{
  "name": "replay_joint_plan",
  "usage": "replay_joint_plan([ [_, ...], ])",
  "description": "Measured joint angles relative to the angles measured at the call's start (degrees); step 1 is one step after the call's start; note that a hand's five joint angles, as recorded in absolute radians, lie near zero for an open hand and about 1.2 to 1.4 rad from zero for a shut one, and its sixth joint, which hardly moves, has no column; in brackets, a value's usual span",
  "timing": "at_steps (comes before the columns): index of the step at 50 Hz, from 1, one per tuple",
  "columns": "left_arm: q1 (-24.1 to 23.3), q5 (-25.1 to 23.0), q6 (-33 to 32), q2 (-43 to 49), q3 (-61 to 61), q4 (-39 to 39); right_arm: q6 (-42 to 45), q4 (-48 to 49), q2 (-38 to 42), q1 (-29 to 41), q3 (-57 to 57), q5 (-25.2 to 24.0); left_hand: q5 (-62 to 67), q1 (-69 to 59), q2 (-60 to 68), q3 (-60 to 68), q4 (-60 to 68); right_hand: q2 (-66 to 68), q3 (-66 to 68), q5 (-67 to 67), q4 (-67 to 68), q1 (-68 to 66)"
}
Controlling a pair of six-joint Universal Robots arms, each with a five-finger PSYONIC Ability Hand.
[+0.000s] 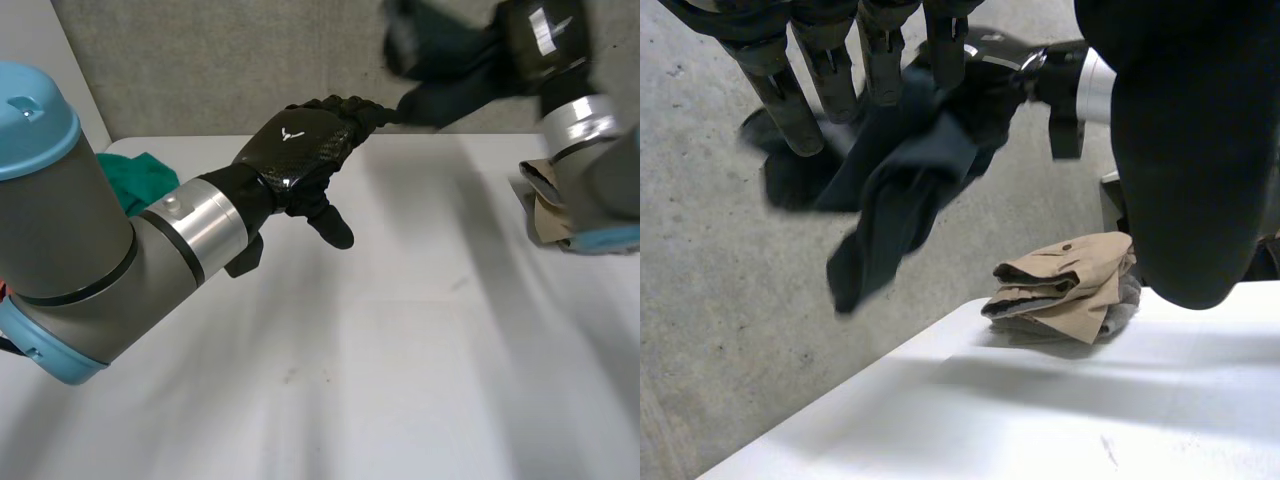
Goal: Fold the laundry.
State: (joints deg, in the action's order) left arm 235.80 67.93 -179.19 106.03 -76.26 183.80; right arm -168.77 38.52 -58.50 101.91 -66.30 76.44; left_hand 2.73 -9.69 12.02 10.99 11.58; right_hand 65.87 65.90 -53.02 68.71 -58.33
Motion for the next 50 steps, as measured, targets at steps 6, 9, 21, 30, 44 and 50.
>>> replay_joint_plan([
  [6, -0.08, 0.00, 0.03, -0.09, 0.27, -0.01, -3.56, 0.52, 0.69, -10.85, 4.52, -4.57, 0.00, 0.00, 0.00, 0.00, 0.00, 0.00, 0.00, -0.33, 0.00, 0.00],
  [9, -0.17, -0.01, 0.05, -0.02, 0.18, -0.03, -5.71, 0.91, 3.89, -18.05, 7.59, -9.62, 0.00, 0.00, 0.00, 0.00, 0.00, 0.11, 0.54, -0.51, 0.15, 0.00],
  [21, -0.32, -0.08, 0.03, 1.03, -0.65, 0.00, -6.73, 7.12, 23.67, -32.29, 12.11, -30.02, 0.00, 0.00, 0.00, 0.00, 0.00, 0.49, 1.06, -1.05, 0.34, -0.85],
  [30, -0.35, -0.09, -0.02, 1.38, -0.79, -0.01, -6.09, 11.61, 27.13, -34.53, 9.56, -35.41, 0.00, 0.00, 0.00, 0.00, 0.00, -11.33, -10.90, 7.64, -12.69, 7.03],
  [44, -0.87, 0.00, 0.12, 0.92, -0.92, -0.02, -4.36, 0.08, 11.45, -35.35, -0.84, -21.09, 0.00, 0.00, 0.00, 0.00, 0.00, -53.45, -53.61, 50.28, -56.32, 45.77],
  [50, -1.76, 0.01, 0.17, 0.01, -0.93, -0.01, 5.86, -13.69, 3.93, -37.72, -1.70, -11.83, 0.00, 0.00, 0.00, 0.00, 0.00, -53.45, -53.61, 50.28, -56.32, 45.77],
])
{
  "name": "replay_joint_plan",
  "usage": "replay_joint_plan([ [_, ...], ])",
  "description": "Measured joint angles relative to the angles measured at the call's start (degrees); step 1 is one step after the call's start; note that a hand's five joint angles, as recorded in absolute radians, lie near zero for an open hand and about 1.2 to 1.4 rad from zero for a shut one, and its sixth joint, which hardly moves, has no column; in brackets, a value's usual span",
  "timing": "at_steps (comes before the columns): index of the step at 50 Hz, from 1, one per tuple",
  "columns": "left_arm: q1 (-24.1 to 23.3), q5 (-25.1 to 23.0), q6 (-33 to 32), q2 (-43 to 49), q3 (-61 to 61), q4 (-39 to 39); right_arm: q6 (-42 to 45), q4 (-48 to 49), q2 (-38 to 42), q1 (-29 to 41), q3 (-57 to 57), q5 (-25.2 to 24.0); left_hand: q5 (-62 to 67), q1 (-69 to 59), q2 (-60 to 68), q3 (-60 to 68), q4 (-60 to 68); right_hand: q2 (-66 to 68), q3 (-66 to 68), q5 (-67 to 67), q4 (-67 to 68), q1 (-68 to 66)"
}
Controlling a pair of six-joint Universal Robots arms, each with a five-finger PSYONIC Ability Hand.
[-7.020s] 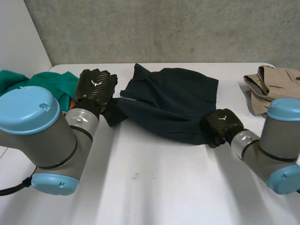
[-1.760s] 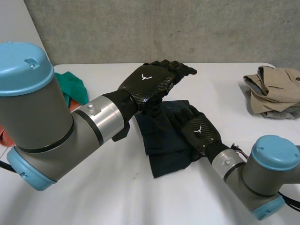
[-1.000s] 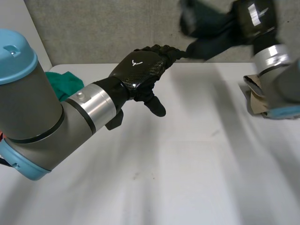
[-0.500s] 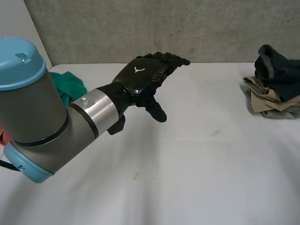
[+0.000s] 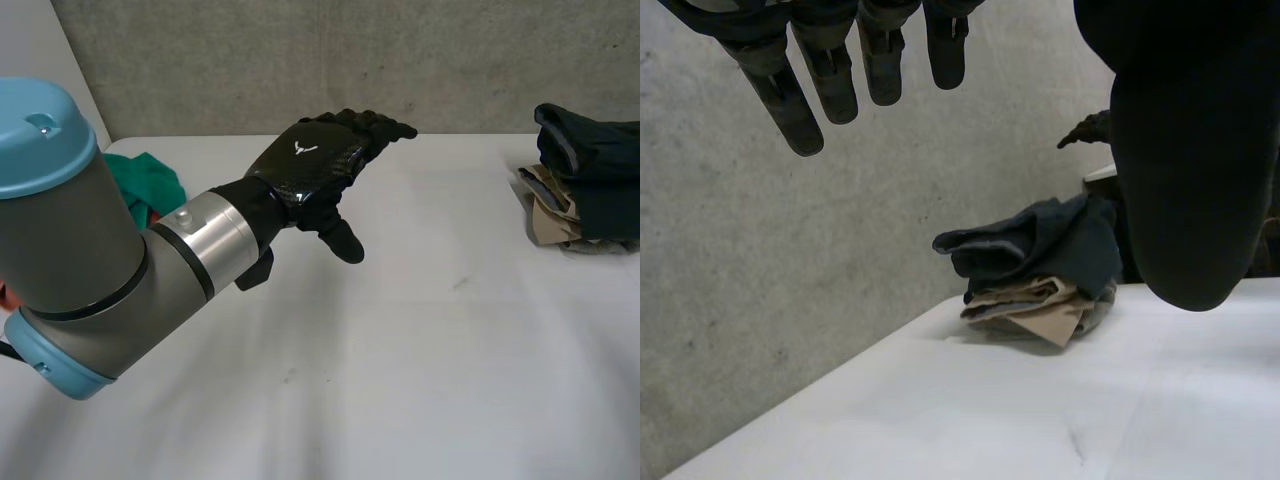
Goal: Fold the laundry.
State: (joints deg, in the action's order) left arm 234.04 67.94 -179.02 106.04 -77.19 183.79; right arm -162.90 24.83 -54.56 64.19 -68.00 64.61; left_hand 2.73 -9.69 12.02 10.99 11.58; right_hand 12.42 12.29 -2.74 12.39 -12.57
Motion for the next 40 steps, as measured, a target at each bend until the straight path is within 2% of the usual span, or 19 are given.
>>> replay_joint_plan([
  [4, -0.51, -0.04, 0.15, -1.46, 0.19, 0.04, 8.30, -5.67, -4.39, -0.49, 0.32, 5.03, 0.00, 0.00, 0.00, 0.00, 0.00, 0.00, 0.00, 0.00, 0.00, 0.00],
  [8, -0.85, -0.10, 0.72, -3.09, 0.57, 0.09, 12.81, -6.35, -7.80, 0.13, 0.45, 9.57, 0.00, 0.00, 0.00, 0.00, 0.00, 0.00, 0.00, 0.00, 0.00, 0.00],
  [11, -1.02, -0.15, 1.64, -4.82, 1.17, 0.33, 13.26, -2.79, -11.57, 2.32, -0.58, 12.51, 0.00, 0.00, 0.00, 0.00, 0.00, 0.00, 0.00, 0.00, 0.00, 0.00],
  [14, -0.97, -0.07, 2.58, -6.67, 1.87, 0.86, 10.53, 3.16, -16.00, 5.71, -3.85, 12.79, 0.00, 0.00, 0.00, 0.00, 0.01, 0.00, 0.00, -0.01, 0.00, 0.00],
  [19, -0.37, 2.46, 3.24, -9.16, 2.81, 1.62, 4.56, 12.81, -23.61, 11.57, -13.26, 7.37, 0.00, 0.00, 0.00, 0.02, 0.00, -0.10, 0.00, -0.01, 0.00, 0.00],
  [23, 2.23, 8.93, 2.48, -10.79, 3.09, 1.98, 1.09, 18.30, -29.45, 16.75, -23.36, -0.93, 0.00, 0.00, 0.00, 0.00, 0.00, -0.10, 0.00, 0.00, 0.00, 0.00],
  [27, 8.32, 16.18, -1.09, -11.21, 2.67, 2.11, 0.12, 18.70, -33.38, 22.47, -33.29, -9.42, 0.00, 0.00, 0.00, 0.00, 0.00, -0.11, 0.00, -0.01, 0.00, 0.00],
  [29, 13.08, 18.94, -5.36, -10.14, 2.14, 2.11, 1.13, 15.63, -34.30, 25.96, -37.72, -12.75, 0.00, 0.00, 0.00, 0.00, 0.00, -0.12, 0.00, -0.01, 0.00, 0.00],
  [33, 20.55, 20.67, -15.48, -4.52, 1.73, 2.80, 5.38, 6.95, -33.77, 30.52, -41.50, -14.72, 0.00, 0.01, 0.00, 0.00, 0.00, -0.12, 0.00, 0.00, 0.00, 0.00],
  [35, 21.85, 20.76, -17.68, -2.88, 1.83, 3.15, 6.40, 5.14, -33.36, 31.11, -41.79, -14.66, 0.00, 0.01, 0.00, 0.00, 0.00, -0.12, 0.00, 0.00, 0.00, 0.00],
  [36, 25.03, 20.71, -23.49, 2.08, 2.26, 4.46, 9.53, 0.10, -31.92, 32.49, -42.26, -14.14, -0.01, 0.06, 0.00, 0.00, 0.00, -0.12, 0.00, 0.00, 0.00, 0.00],
  [40, 29.92, 19.48, -31.56, 11.42, 4.05, 7.94, 15.55, -7.71, -28.14, 34.08, -42.30, -11.89, -0.01, 0.07, 0.00, 0.00, 0.00, -0.12, 0.00, 0.00, 0.00, 0.00],
])
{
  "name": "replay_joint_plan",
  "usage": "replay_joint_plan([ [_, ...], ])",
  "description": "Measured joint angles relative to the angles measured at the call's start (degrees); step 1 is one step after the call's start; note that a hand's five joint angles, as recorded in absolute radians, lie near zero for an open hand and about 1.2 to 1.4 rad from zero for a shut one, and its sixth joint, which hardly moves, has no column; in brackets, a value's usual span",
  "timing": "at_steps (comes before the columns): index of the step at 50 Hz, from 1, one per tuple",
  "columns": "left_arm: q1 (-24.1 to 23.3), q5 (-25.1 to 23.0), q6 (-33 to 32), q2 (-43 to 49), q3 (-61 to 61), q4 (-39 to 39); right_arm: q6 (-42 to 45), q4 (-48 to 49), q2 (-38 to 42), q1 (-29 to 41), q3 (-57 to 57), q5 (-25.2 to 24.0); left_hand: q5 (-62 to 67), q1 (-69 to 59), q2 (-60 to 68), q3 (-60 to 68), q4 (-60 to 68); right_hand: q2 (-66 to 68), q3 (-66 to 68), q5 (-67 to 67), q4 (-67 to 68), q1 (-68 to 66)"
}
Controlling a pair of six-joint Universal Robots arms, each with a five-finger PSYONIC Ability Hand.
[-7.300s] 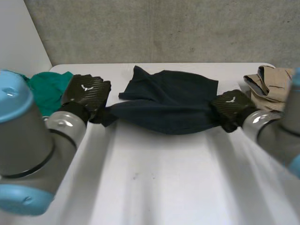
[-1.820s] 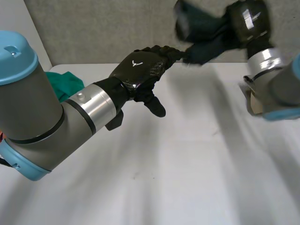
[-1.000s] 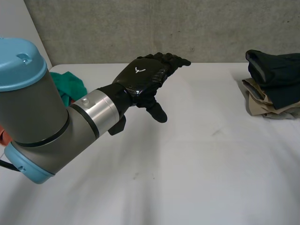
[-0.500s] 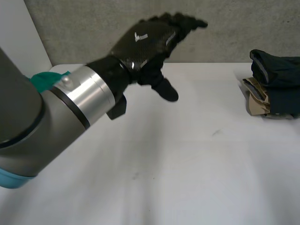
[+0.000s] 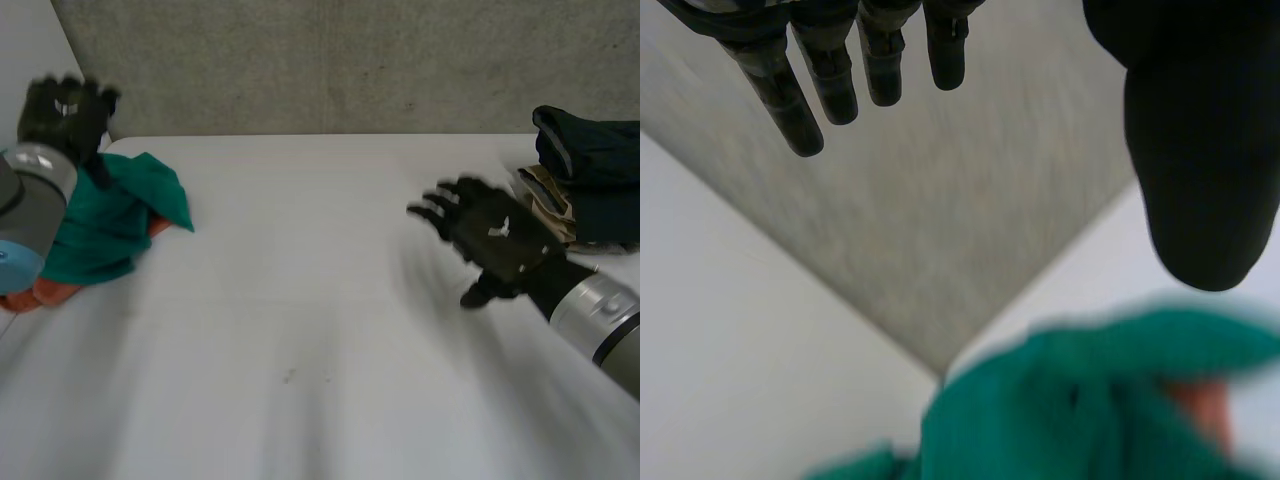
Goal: Fold the laundry.
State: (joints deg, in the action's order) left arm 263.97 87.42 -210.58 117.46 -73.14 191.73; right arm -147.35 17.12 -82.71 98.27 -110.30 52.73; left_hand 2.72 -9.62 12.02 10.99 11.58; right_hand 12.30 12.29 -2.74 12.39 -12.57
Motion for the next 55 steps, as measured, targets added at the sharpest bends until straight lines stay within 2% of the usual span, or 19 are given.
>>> replay_joint_plan([
  [6, 7.18, -7.36, -5.68, 15.74, 6.22, 6.63, 4.84, -3.00, 4.35, 0.21, -0.30, 3.15, 0.00, -0.02, 0.00, 0.00, 0.00, 0.00, 0.00, 0.00, 0.00, 0.00],
  [10, 10.24, -11.59, -6.01, 23.81, 11.65, 9.33, 5.44, -1.51, 5.98, -0.12, -0.83, 3.87, 0.00, -0.02, 0.00, 0.00, 0.00, 0.00, 0.00, 0.00, 0.00, 0.00],
  [14, 12.10, -13.16, -5.73, 29.69, 17.01, 10.41, 5.30, -0.09, 7.01, -0.31, -1.09, 3.96, 0.07, -0.74, 0.26, 0.38, 0.10, 0.00, 0.00, -0.01, 0.00, 0.00],
  [15, 12.59, -13.38, -5.60, 31.52, 18.90, 10.60, 5.22, 0.34, 7.33, -0.35, -1.15, 3.94, 8.74, -12.83, 10.16, 9.63, 9.46, 0.00, 0.00, 0.00, 0.00, 0.00],
  [16, 12.82, -13.44, -5.50, 32.51, 19.96, 10.71, 5.17, 0.58, 7.50, -0.37, -1.17, 3.92, 14.10, -19.50, 14.78, 15.31, 15.19, 0.00, 0.00, 0.00, 0.00, 0.00],
  [17, 12.91, -13.44, -5.39, 33.13, 20.64, 10.76, 5.14, 0.74, 7.60, -0.39, -1.17, 3.92, 14.10, -19.50, 14.78, 15.31, 15.19, 0.00, 0.00, 0.00, 0.00, 0.00],
  [18, 12.91, -13.42, -5.20, 33.79, 21.37, 10.92, 5.10, 0.93, 7.71, -0.40, -1.19, 3.90, 34.25, -44.51, 38.65, 38.81, 37.64, 0.00, 0.00, 0.00, 0.00, 0.00],
  [19, 12.77, -13.36, -4.92, 33.98, 21.61, 11.06, 5.07, 1.07, 7.77, -0.41, -1.19, 3.90, 40.55, -50.00, 45.40, 45.45, 44.70, 0.00, 0.00, 0.00, 0.00, 0.00],
  [21, 11.95, -13.26, -3.85, 33.08, 21.18, 11.73, 5.02, 1.27, 7.83, -0.42, -1.19, 3.89, 48.52, -52.92, 53.60, 53.39, 54.02, 0.00, 0.00, 0.00, 0.00, 0.00],
  [26, 7.24, -13.08, 3.03, 24.76, 15.04, 16.07, 4.91, 1.65, 7.81, -0.41, -1.18, 3.93, 51.77, -53.67, 55.65, 55.70, 56.75, 0.00, 0.00, 0.00, 0.00, 0.00],
  [32, -2.79, -13.00, 19.16, 8.43, 1.08, 25.32, 4.83, 2.35, 7.75, -0.37, -1.15, 4.46, 51.77, -53.67, 55.89, 56.66, 57.05, 0.00, 0.00, 0.00, 0.00, 0.00],
  [37, -12.36, -13.09, 30.16, -0.32, -5.88, 27.89, 4.68, 3.06, 7.70, -0.35, -1.12, 5.91, 52.87, -53.68, 56.11, 56.83, 57.19, 0.00, 0.00, -0.01, 0.00, 0.00],
  [42, -21.67, -13.29, 35.28, -0.55, -7.53, 25.14, 3.95, 3.80, 7.66, -0.78, -0.89, 8.14, 52.88, -53.68, 56.22, 57.03, 57.25, 0.00, 0.00, 0.00, 0.00, 0.00],
  [48, -29.99, -13.59, 35.64, 7.00, -5.14, 18.42, 1.63, 4.83, 7.60, -2.08, -0.45, 10.54, 52.88, -53.56, 56.22, 57.03, 57.25, 0.00, 0.00, 0.00, 0.00, 0.00],
  [49, -30.78, -13.58, 35.50, 8.10, -4.66, 17.50, 0.92, 5.07, 7.60, -2.40, -0.27, 11.10, 50.15, -50.60, 52.19, 52.99, 54.19, 0.00, 0.00, 0.00, 0.00, 0.00],
  [51, -32.48, -13.44, 35.04, 10.84, -3.37, 15.04, -0.27, 5.37, 7.61, -2.91, 0.06, 12.06, 30.86, -30.15, 31.69, 32.89, 33.42, 0.00, 0.00, 0.00, 0.00, 0.00],
  [55, -33.70, -12.84, 33.91, 12.79, -1.65, 11.19, -2.23, 5.62, 7.62, -3.83, 0.71, 13.55, 14.04, -17.16, 15.44, 16.89, 15.48, 0.00, 0.00, 0.00, 0.00, 0.00],
])
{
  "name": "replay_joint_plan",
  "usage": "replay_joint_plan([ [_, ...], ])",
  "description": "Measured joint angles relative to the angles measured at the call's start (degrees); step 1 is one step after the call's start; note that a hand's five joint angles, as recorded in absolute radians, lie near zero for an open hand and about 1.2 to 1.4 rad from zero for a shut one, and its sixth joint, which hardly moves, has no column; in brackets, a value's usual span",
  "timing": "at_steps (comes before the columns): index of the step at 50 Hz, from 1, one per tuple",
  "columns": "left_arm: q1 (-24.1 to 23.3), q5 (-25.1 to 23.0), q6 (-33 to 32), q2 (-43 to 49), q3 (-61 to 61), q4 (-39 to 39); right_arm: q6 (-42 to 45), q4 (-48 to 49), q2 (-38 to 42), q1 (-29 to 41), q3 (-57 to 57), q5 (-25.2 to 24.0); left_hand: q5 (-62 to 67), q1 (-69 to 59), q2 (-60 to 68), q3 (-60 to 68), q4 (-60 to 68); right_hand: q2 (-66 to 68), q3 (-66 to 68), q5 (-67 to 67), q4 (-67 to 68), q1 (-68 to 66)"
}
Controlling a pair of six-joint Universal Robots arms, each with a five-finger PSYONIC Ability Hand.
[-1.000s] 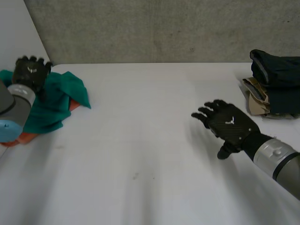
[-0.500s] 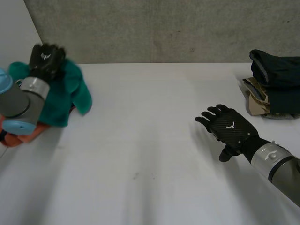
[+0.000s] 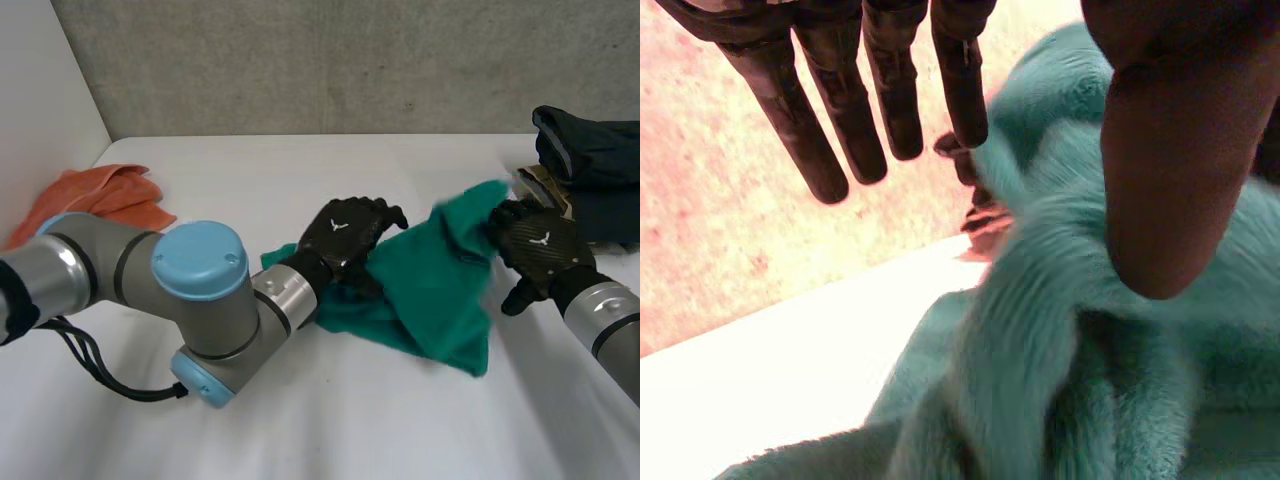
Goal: Fold the laundry.
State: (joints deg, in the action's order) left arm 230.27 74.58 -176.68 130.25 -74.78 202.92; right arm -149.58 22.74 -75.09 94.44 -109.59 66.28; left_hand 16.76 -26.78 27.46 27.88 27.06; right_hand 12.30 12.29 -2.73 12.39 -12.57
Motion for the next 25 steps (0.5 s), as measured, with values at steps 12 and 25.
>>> replay_joint_plan([
  [12, 3.86, 9.79, -1.93, -12.23, -6.33, -2.74, -2.05, -1.60, -1.38, -1.19, 1.13, 1.71, -4.31, 1.97, -3.98, -4.20, -4.31, 0.00, 0.00, 0.00, 0.00, 0.00],
  [25, 9.73, 12.02, -8.49, -14.65, -12.63, -6.04, 0.47, -22.55, -7.67, -0.62, 11.01, -1.87, -4.71, 2.20, -4.34, -4.42, -4.61, 0.00, 0.00, -0.01, 0.00, 0.00],
])
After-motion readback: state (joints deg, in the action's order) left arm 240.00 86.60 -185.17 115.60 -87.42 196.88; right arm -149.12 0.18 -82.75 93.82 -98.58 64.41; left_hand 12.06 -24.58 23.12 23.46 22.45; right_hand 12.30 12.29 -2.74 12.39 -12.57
